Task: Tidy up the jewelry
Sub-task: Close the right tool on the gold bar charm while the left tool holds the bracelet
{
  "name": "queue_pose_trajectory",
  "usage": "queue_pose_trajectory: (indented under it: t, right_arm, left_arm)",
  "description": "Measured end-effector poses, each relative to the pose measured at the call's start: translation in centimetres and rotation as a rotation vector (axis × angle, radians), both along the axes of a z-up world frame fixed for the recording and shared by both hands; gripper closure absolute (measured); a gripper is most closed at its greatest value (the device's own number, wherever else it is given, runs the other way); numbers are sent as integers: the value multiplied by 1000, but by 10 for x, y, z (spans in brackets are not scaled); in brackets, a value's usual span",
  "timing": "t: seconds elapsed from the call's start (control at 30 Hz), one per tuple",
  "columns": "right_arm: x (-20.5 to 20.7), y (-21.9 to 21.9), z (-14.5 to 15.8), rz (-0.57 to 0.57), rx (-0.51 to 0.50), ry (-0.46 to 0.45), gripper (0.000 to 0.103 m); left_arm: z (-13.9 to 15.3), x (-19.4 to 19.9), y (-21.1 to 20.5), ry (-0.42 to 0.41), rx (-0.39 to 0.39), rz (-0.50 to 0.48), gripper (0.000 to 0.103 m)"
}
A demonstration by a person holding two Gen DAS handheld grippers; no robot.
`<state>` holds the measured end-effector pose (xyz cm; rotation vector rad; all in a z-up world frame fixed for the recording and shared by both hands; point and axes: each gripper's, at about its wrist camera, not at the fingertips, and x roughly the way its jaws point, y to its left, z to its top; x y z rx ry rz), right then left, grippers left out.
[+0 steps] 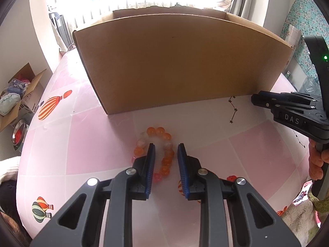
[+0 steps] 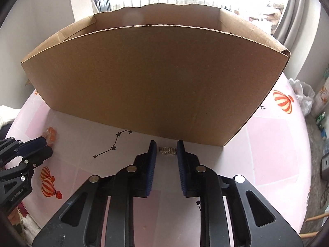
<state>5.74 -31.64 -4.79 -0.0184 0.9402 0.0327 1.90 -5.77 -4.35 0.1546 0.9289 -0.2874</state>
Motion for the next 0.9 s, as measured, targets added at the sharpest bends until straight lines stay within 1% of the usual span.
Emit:
queue_pose_trajectory:
  t: [0.03, 0.27, 0.3, 0.33, 0.57, 0.67, 0.7, 0.73, 0.8, 0.9]
  right_arm:
    - [1, -1, 0, 2, 3, 1, 90]
    - [8, -13, 0, -1, 35, 1, 91]
    - [10, -15, 0, -3, 41, 2, 100]
    - [4, -14, -1, -5, 49, 10, 103]
    - [4, -25, -2, -22, 97, 38, 103]
    - [10, -30, -1, -20, 106, 63, 97]
    - [13, -32, 0, -21, 110, 63, 91]
    - [15, -32, 1, -21, 112, 60, 87]
    - [21, -30, 3, -20, 99, 50, 86]
    - [35, -30, 4, -20, 94, 37, 81]
  left_arm:
    - [0, 0, 0, -1, 0, 1, 81]
    - [1, -1, -1, -1, -3, 1, 81]
    - [1, -1, -1, -1, -3, 1, 81]
    - [1, -1, -1, -3, -2, 1, 81]
    - [1, -2, -1, -5, 0, 2, 81]
    - [1, -3, -1, -6, 1, 1, 81]
    - [0, -3, -1, -7, -1, 1, 81]
    - [0, -3, -1, -9, -3, 0, 81]
    - [-1, -3, -1, -10, -5, -3, 81]
    - [-1, -3, 1, -7, -18, -4, 81]
